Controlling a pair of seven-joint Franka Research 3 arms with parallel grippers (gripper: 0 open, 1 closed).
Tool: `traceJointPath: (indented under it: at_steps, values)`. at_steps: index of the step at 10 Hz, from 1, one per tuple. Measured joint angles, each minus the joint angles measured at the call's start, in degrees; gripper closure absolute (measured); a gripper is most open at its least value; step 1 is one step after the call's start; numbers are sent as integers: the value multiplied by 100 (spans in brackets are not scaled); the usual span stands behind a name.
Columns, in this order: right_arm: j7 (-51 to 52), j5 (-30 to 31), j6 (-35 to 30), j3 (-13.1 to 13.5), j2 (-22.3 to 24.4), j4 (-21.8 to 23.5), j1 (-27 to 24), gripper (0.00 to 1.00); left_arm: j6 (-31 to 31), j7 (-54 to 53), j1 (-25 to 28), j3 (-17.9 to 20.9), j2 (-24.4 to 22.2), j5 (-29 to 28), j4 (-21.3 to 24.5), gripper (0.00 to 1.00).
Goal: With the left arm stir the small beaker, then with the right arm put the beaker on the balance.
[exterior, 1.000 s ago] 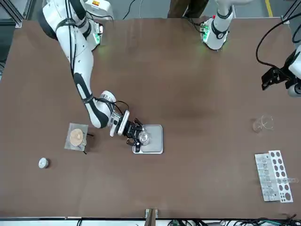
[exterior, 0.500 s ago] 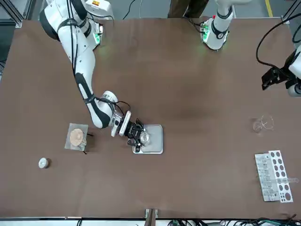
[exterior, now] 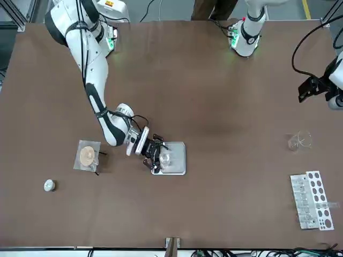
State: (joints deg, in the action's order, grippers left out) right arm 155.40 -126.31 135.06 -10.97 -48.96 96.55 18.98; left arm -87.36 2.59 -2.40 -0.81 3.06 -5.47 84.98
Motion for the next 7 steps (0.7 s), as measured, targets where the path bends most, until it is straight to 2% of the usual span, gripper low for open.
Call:
traceJointPath:
  at_steps: [4, 7]
  values:
    - [-34, -63, -2, -47, 222, 350, -109, 0, -1, 0, 0, 0, 0, 0, 0, 0]
    - [-58, -64, -2, -193, 545, 723, -328, 0, -3, 0, 0, 0, 0, 0, 0, 0]
